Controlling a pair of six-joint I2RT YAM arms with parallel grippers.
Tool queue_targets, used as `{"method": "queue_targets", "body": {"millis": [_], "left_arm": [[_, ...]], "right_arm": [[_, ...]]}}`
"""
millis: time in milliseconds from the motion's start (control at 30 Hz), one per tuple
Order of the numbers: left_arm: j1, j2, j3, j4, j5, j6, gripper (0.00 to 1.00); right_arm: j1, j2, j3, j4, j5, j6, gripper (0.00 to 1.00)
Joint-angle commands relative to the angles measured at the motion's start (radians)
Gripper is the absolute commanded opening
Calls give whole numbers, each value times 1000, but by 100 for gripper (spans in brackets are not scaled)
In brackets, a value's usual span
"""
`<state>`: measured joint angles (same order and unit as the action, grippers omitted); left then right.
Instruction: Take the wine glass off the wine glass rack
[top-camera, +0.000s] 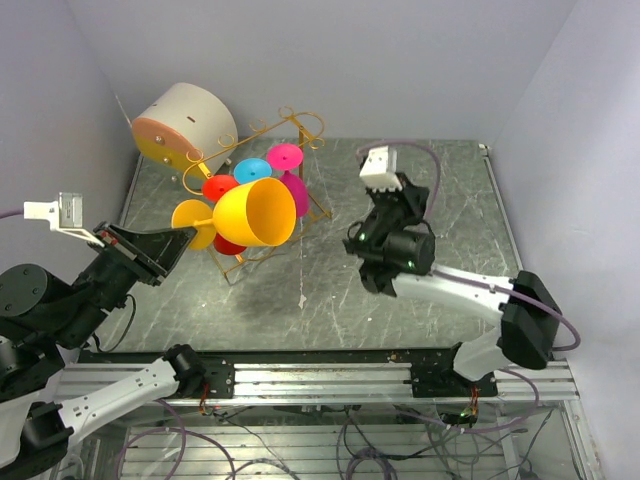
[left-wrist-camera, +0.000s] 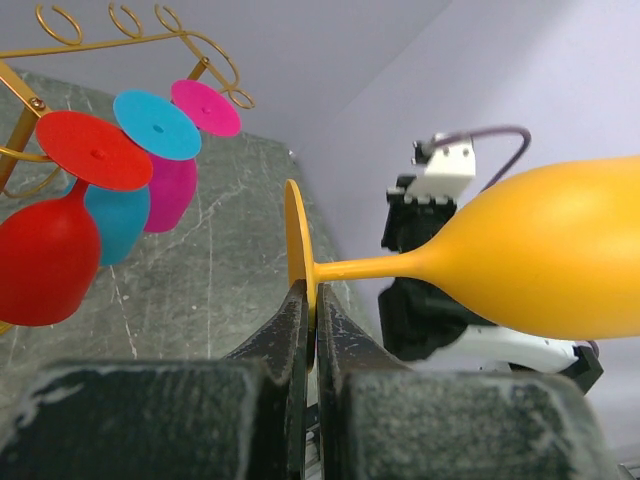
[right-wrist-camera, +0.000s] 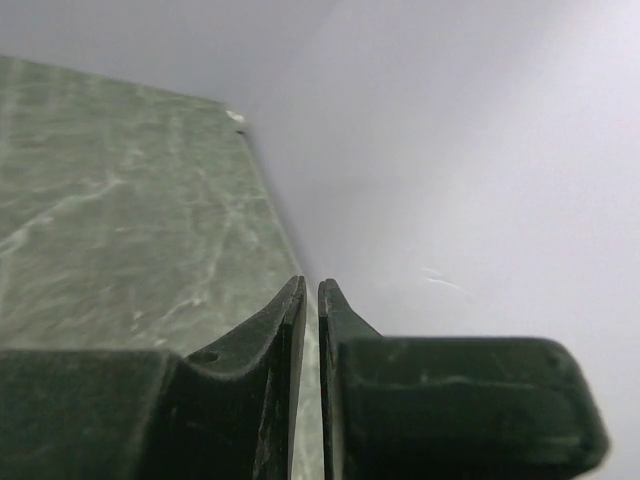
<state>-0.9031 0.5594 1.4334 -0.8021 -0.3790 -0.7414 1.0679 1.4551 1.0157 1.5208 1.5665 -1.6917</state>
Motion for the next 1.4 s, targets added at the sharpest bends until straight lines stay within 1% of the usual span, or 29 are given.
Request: {"method": "queue_targets", "body": {"millis": [0,133,200,300,367,400,533,567,667,733,800,833,867,900,933,967,1000,1033,1067,1100,1167,1233,1300,1333,1367], "left_arm": [[-2,-18,-7,16,-22,-8,7],[-3,-14,-24,26,-12,-9,7],[-2,-11,-33,36,-9,-10,7],[-3,-9,-45,48,-4,-13,7],[-2,-10,-53,58,-4,-14,7],[-2,-11,-57,62,-4,-16,7],[-4,1,-73,74,0,-17,7],[-3,5,-74,77,4,-14,7],[-3,24,-69,77,17,-13,7],[-3,33,-58,72,21,-12,7],[-4,40,-44,64,20,-11,7],[-3,45,-38,61,18,-10,7],[-4,50,-33,58,15,-9,7],[-4,53,-27,56,9,-7,7],[-3,59,-25,56,7,-7,7],[-4,63,-21,56,3,-6,7],[-3,68,-19,57,-2,-9,7],[-2,72,-18,59,-5,-10,7],[-3,78,-16,62,-8,-11,7],[-4,83,-16,66,-11,-13,7],[-3,99,-17,76,-16,-10,7],[-4,118,-18,85,-15,-6,7],[-3,137,-16,88,-14,-7,7],[-4,147,-17,91,-12,-7,7],[-3,154,-19,93,-10,-6,7]], "right_arm": [[-177,130,130,294,90,-212,11],[-283,311,326,297,102,-348,11],[-319,402,467,298,125,-439,11],[-368,549,708,295,172,-560,8],[-389,610,849,285,175,-556,6],[-400,620,892,281,175,-547,4],[-443,637,909,271,177,-521,4],[-457,648,902,243,177,-497,4],[-527,698,926,199,175,-455,5],[-595,735,973,142,162,-385,7],[-645,748,1027,-28,119,-222,8],[-656,749,1064,-130,86,-117,10],[-661,746,1111,-396,59,47,12],[-663,740,1169,-648,21,248,16],[-662,738,1252,-906,-16,546,23],[-657,735,1315,-1079,-62,696,27],[-651,730,1343,-1125,-106,745,29],[-642,723,1342,-1119,-138,748,31],[-634,715,1344,-1148,-168,780,33],[-624,707,1359,-1289,-214,889,35],[-616,695,1411,-1582,-370,1127,40],[-631,693,1490,-1833,-564,1332,41],[-673,677,1553,-2061,-866,1539,43],[-704,658,1571,-2152,-1040,1624,43],[-738,630,1548,-2208,-1191,1695,43]]}}
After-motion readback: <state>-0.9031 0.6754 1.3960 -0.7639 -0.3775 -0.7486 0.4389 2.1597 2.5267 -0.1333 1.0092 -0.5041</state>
